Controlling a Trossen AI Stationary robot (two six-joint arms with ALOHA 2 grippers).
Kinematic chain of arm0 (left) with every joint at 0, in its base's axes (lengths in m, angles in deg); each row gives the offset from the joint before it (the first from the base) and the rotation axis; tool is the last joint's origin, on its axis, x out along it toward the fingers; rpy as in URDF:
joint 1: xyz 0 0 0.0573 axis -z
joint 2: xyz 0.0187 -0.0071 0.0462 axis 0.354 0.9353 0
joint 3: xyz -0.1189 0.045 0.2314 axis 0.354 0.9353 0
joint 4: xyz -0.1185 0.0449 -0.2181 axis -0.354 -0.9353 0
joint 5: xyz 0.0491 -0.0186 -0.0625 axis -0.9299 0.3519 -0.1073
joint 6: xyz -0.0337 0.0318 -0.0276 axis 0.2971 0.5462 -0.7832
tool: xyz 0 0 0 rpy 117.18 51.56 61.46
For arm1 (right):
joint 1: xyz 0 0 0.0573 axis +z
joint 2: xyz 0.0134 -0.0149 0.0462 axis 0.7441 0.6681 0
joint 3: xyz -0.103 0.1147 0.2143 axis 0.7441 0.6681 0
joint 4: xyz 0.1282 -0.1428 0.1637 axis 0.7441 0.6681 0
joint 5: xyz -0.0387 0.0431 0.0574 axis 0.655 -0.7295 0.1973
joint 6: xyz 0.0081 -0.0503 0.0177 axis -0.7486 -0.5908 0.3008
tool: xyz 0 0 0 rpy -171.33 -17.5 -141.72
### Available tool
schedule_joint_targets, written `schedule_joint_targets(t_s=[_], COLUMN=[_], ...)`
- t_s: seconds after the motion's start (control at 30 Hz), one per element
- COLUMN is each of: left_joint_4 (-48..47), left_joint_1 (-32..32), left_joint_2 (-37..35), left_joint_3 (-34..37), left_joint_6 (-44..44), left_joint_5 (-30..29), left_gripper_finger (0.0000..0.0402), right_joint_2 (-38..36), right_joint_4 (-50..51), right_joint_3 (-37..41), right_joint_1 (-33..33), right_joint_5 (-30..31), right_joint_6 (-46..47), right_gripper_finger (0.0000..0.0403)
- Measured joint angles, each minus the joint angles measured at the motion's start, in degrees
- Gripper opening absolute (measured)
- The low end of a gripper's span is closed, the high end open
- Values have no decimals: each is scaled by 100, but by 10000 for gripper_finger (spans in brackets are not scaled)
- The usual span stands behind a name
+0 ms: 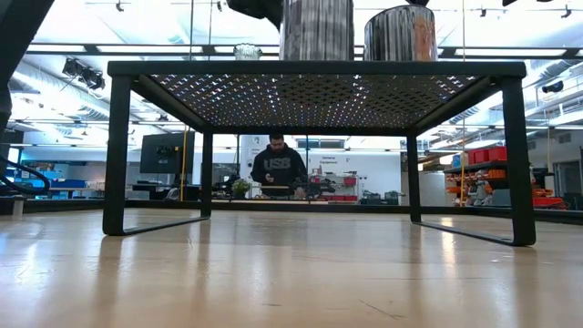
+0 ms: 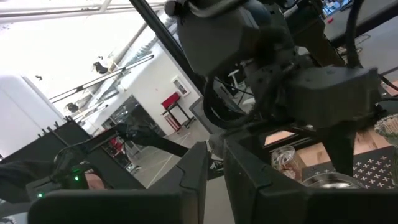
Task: Pick & Place candle stick holders
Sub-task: Put the silver scented candle on the shelf
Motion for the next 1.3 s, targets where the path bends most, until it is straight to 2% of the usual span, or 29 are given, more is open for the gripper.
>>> schedule_joint_targets(t_s=[0.13,0.27,0.4,0.5,0.57,0.97,1.07,1.3], left_joint_4=[0,-93,-626,-1478,-1424,-1468,-1472,-1471], left_joint_1=[2,1,7,103,239,1627,2020,2920], left_joint_2=[-4,-8,-143,-267,-333,-707,-712,-712], left_joint_3=[-274,-687,-775,-799,-765,-613,-613,-613], left_joint_6=[4,7,-24,-227,-294,-970,-870,-2150], left_joint_5=[53,-132,-258,-482,-547,-757,-841,-1612], left_gripper_finger=[394,394,394,394,394,394,394,394], right_joint_2=[0,0,0,-2,-2,-2,0,0], right_joint_4=[0,0,2,11,15,109,153,145], right_joint_3=[0,0,0,0,0,0,2,2], right_joint_1=[-2,-1,0,0,0,0,0,0], right_joint_5=[2,1,0,0,0,153,153,153], right_joint_6=[-12,-12,-10,-7,-6,-80,-80,-26], right_gripper_finger=[52,52,52,52,52,52,52,52])
